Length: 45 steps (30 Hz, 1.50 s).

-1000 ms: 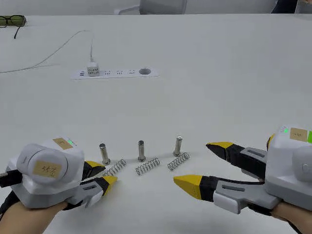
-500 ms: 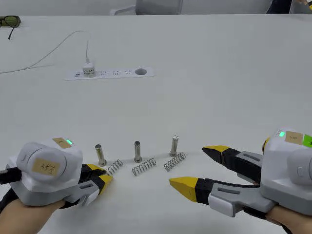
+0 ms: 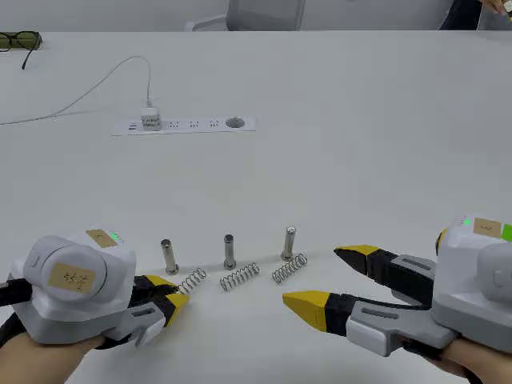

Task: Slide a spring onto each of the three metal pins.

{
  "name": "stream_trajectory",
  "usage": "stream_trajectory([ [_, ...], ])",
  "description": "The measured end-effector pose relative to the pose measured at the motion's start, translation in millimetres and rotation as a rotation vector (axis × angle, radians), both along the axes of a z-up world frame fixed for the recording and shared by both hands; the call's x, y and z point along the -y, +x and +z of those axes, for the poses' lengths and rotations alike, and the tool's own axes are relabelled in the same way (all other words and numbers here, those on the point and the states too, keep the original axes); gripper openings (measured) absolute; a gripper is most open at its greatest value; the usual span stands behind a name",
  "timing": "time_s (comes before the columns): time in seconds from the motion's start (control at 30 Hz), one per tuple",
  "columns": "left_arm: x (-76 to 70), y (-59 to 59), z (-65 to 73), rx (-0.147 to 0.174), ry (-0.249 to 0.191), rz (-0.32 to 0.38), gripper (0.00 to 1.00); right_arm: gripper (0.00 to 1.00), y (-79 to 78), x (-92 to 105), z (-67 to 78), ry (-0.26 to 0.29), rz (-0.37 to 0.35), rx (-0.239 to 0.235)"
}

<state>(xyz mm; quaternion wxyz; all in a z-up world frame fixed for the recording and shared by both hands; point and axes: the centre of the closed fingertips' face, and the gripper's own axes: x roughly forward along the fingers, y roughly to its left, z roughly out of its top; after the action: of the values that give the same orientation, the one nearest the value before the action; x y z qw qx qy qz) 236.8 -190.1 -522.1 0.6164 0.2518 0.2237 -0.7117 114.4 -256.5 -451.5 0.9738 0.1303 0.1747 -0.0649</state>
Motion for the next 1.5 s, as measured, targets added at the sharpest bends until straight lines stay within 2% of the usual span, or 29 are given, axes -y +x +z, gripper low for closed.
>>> stream_trajectory([
  [0.07,-1.4,-2.2,5.3,0.0,-0.014,0.0,0.1,0.6,1.0,-0.9,2.4,0.004,0.002,0.007],
  [0.3,-6.5,-9.6,30.8,-0.046,-0.115,0.026,0.1,0.58,9.2,-11.2,10.6,0.025,0.034,0.032],
  [0.33,-6.0,-14.1,38.1,-0.072,-0.154,0.025,0.1,0.57,11.2,-13.7,12.1,0.038,0.039,0.04],
  [0.4,-8.2,-17.4,44.1,-0.095,-0.177,0.029,0.1,0.56,14.1,-16.5,14.0,0.043,0.047,0.046],
  [0.57,-11.6,-23.2,61.0,-0.106,-0.245,0.024,0.1,0.54,24.0,-25.3,21.3,0.072,0.074,0.072],
  [0.77,-14.1,-36.1,81.4,-0.128,-0.327,0.0,0.1,0.49,38.2,-37.0,37.1,0.172,0.09,0.151],
  [0.9,-15.4,-43.7,89.9,-0.141,-0.363,-0.013,0.1,0.47,45.7,-42.6,43.6,0.208,0.1,0.178],
  [1.0,-16.3,-50.4,95.1,-0.158,-0.382,-0.028,0.1,0.44,52.0,-46.1,50.2,0.272,0.093,0.213],
  [1.07,-16.5,-53.1,98.4,-0.161,-0.397,-0.032,0.1,0.42,53.8,-47.7,52.3,0.278,0.099,0.223],
  [1.17,-16.3,-57.6,104.2,-0.177,-0.428,-0.039,0.1,0.39,58.5,-52.1,52.6,0.346,0.096,0.231],
  [1.23,-16.2,-59.1,106.0,-0.189,-0.437,-0.04,0.1,0.36,59.6,-53.3,52.4,0.369,0.094,0.235],
  [1.37,-16.8,-63.4,111.1,-0.207,-0.463,-0.051,0.1,0.29,61.4,-55.3,55.0,0.461,0.081,0.265],
  [1.5,-17.0,-67.7,117.8,-0.222,-0.493,-0.061,0.1,0.25,62.3,-57.2,53.6,0.517,0.079,0.275],
])
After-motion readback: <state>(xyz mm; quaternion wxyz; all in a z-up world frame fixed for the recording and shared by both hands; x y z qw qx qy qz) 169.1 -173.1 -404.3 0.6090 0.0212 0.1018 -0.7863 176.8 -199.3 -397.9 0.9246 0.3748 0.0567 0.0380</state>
